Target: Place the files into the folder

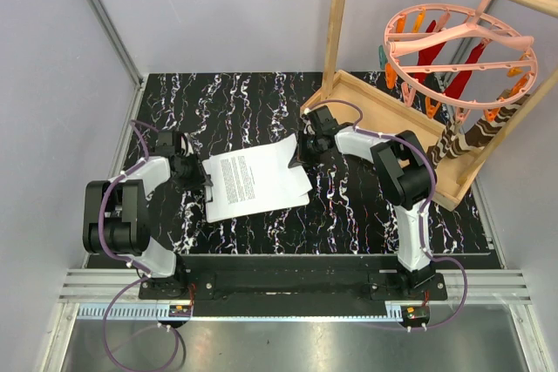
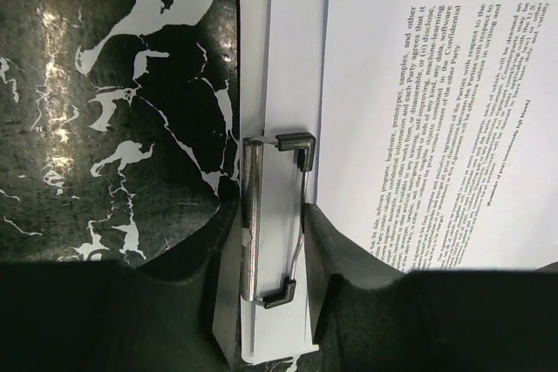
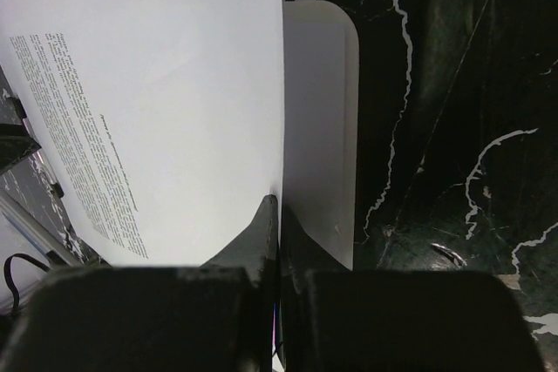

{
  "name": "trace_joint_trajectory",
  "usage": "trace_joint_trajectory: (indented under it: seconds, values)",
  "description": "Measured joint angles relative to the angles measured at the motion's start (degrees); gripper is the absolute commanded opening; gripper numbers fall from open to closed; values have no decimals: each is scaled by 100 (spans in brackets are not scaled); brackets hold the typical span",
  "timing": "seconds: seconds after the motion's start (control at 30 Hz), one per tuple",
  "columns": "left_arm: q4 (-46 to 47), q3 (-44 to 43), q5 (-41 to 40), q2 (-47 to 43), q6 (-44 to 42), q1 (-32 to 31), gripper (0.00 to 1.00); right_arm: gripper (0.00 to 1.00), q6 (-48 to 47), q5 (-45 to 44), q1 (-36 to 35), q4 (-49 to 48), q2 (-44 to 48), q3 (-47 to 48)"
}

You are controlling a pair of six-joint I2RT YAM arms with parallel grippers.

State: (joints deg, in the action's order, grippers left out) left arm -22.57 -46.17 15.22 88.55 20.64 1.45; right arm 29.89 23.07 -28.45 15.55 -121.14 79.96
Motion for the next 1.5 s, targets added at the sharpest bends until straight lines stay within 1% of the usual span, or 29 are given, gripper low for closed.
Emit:
trace_joint_trajectory:
  seconds: [0.4,0.6,0.63,0.67,0.7,0.73,0.77,0.8,0.83,0.9,0.93,0.97,1.03,1.1,1.13,1.17,1.27,1.3,1.5]
  values:
    - [354,245,407,-111,201,216,0,0,-9,-269,-166,48,90,-35]
    - [289,234,446,-111,151,234,0,0,-11,-313,-232,94,103,-24]
    - [225,201,407,-111,133,227,2,0,-9,-313,-232,96,103,-24]
    - [120,140,372,-111,122,214,7,0,-11,-313,-232,96,103,-24]
    - [0,57,337,-111,107,197,14,0,-9,-313,-232,96,103,-24]
    - [-98,-33,299,-111,81,177,29,1,-9,-313,-232,96,107,-24]
    - [-170,-122,273,-111,63,160,36,11,-11,-310,-229,107,107,-24]
    - [-205,-192,229,-111,48,133,43,14,-11,-310,-229,120,109,-24]
    - [-236,-260,153,-120,52,92,46,21,-2,-306,-229,129,114,-24]
    - [-289,-304,26,-160,17,11,50,26,-20,-262,-229,157,138,-24]
    - [-348,-313,-61,-188,11,-50,53,30,-55,-249,-229,201,168,-26]
    - [-426,-332,-144,-214,15,-127,54,34,-68,-245,-223,254,201,-35]
    - [-529,-374,-321,-234,15,-308,56,36,-96,-240,-212,361,297,-68]
    - [-595,-413,-490,-232,15,-492,56,32,-111,-236,-197,407,413,-131]
    - [-629,-433,-542,-229,15,-555,56,26,-111,-221,-188,422,485,-170]
    - [-654,-452,-603,-223,15,-621,56,13,-116,-203,-179,431,544,-197]
    - [-708,-520,-763,-144,17,-761,56,4,-125,-94,-144,431,713,-247]
    - [-723,-544,-850,-98,17,-815,56,0,-116,-79,-136,424,741,-247]
    - [-822,-634,-1329,96,15,-1054,55,0,-114,-28,-109,420,815,-413]
